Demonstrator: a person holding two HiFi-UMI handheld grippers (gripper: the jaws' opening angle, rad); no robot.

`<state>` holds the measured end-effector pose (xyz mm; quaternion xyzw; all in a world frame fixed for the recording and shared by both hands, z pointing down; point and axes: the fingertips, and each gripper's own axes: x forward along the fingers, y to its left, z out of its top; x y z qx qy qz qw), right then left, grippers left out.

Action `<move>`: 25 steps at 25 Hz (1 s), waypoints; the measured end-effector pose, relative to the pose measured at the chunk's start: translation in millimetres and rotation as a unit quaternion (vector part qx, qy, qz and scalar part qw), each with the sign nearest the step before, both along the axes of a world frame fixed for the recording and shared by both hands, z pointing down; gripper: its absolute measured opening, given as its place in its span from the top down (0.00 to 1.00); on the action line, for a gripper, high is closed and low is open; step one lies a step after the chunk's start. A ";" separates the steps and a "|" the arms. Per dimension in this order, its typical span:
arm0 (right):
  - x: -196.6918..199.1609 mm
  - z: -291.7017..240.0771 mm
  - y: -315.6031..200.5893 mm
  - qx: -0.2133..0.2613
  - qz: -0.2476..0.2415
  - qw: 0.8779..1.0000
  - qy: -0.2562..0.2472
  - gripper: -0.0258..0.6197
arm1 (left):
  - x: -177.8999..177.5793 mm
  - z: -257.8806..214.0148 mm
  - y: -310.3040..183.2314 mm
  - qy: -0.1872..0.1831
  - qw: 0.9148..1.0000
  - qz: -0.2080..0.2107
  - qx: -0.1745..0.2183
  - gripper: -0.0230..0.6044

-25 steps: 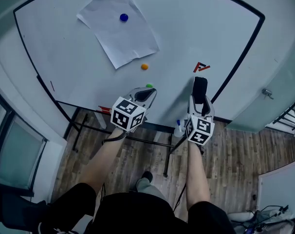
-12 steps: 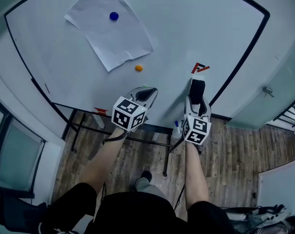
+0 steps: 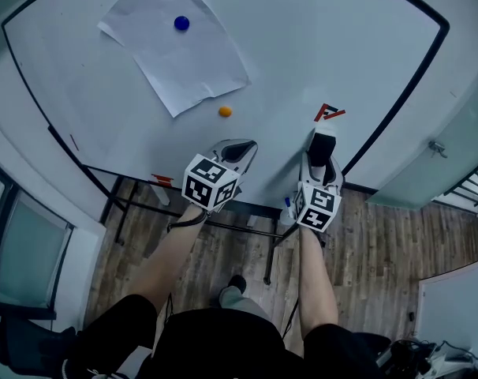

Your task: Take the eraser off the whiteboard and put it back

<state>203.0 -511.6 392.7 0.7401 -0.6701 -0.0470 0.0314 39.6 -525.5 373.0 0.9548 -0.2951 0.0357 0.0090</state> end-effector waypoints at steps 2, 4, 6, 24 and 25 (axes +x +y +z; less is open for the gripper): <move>0.3 0.7 -1.7 -0.002 0.001 1.000 0.001 0.57 | 0.1 1.3 -0.6 0.000 1.000 0.000 -0.001 0.93; 1.0 0.7 -2.9 -0.004 0.000 1.000 0.001 0.57 | -0.7 2.3 -1.6 0.000 1.000 -0.001 -0.002 0.93; 1.1 0.7 -3.5 -0.003 -0.001 1.000 -0.001 0.57 | -1.9 3.6 -2.1 0.000 1.000 -0.001 -0.003 0.93; -3.7 7.7 12.8 -0.011 -0.025 0.999 -0.017 0.55 | -10.4 3.6 16.2 -0.001 1.000 -0.010 -0.005 0.93; -4.2 7.6 16.8 -0.011 -0.026 0.999 -0.018 0.55 | -10.8 3.8 19.8 -0.002 1.000 -0.009 -0.005 0.93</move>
